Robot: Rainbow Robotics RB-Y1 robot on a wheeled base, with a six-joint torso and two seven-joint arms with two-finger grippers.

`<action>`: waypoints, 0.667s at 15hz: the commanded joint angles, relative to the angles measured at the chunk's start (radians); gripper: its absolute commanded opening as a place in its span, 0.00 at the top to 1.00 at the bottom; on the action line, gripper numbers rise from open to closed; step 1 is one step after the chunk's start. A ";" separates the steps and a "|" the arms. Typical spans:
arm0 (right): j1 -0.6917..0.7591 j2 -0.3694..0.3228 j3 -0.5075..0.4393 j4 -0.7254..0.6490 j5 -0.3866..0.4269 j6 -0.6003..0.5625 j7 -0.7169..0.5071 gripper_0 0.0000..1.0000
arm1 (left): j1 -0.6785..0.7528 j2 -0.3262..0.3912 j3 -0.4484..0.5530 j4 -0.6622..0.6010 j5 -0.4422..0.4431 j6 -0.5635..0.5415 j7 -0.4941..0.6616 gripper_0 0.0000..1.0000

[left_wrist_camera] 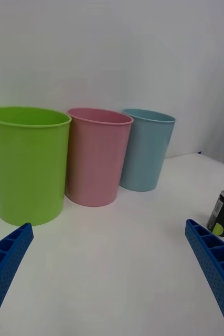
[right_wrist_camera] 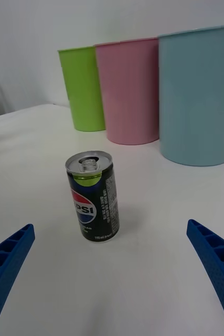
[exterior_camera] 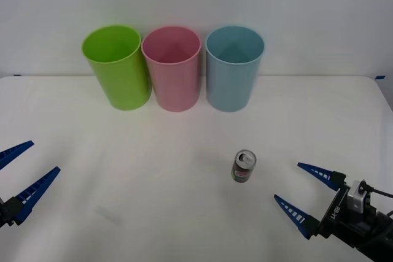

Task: Grasp the object on the table and drop it into the matching bin: aluminum can to the light blue bin, PET bottle to the pink bin.

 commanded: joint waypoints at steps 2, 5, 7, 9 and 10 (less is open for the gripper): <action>-0.025 0.060 0.016 0.002 0.064 0.063 0.010 0.00 | 0.000 0.000 0.000 0.000 0.000 0.000 0.000 0.00; -0.036 0.066 0.086 0.000 0.067 0.142 0.020 0.00 | 0.000 0.000 0.000 0.000 0.000 0.000 0.000 0.00; -0.043 0.068 0.123 0.000 0.067 0.181 0.030 0.00 | 0.000 0.000 0.000 0.000 0.000 0.000 0.000 0.00; -0.056 0.069 0.148 0.002 0.067 0.209 0.037 0.00 | 0.000 0.000 0.000 0.000 0.000 0.000 0.000 0.00; -0.063 0.069 0.169 0.002 0.067 0.232 0.040 0.00 | 0.000 0.000 0.000 0.000 0.000 0.000 0.000 0.00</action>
